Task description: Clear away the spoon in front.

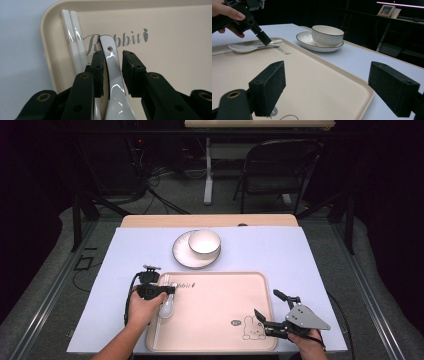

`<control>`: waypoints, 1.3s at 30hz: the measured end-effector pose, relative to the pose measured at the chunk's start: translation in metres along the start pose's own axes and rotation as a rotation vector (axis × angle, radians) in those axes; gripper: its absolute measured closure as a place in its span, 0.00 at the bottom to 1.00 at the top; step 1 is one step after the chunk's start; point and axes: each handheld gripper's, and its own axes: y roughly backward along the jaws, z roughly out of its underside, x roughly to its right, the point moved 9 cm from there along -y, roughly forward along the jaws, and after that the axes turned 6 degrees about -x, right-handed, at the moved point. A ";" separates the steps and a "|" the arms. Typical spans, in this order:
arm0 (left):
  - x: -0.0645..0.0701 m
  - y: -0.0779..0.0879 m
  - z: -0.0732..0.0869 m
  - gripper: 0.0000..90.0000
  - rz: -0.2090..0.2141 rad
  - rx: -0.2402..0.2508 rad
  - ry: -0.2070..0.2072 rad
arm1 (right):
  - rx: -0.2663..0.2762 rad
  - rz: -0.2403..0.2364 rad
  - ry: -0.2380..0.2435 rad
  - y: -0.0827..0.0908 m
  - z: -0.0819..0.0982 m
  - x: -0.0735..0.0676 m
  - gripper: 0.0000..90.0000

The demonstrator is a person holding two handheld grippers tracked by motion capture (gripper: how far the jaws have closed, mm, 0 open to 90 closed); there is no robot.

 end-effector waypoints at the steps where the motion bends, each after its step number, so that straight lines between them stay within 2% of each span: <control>1: 0.000 0.001 0.000 0.78 0.002 -0.001 0.002 | -0.001 0.000 -0.004 0.000 0.000 0.000 0.16; 9: 0.001 0.011 -0.003 0.71 0.007 0.016 -0.002 | 0.000 0.000 0.000 0.000 0.000 0.000 0.15; 14: 0.002 0.017 -0.006 0.60 0.003 0.041 -0.006 | -0.002 0.000 -0.002 0.000 0.000 0.000 0.16; 24: -0.001 0.026 -0.012 0.43 -0.040 0.079 -0.015 | -0.002 0.000 0.002 -0.001 0.000 0.000 0.16; 34: -0.007 0.031 -0.018 0.38 -0.096 0.097 -0.038 | -0.001 0.001 -0.001 0.000 0.000 0.000 0.16; 39: -0.006 0.035 -0.025 0.37 -0.103 0.147 -0.069 | -0.004 0.000 -0.002 -0.001 0.000 0.000 0.16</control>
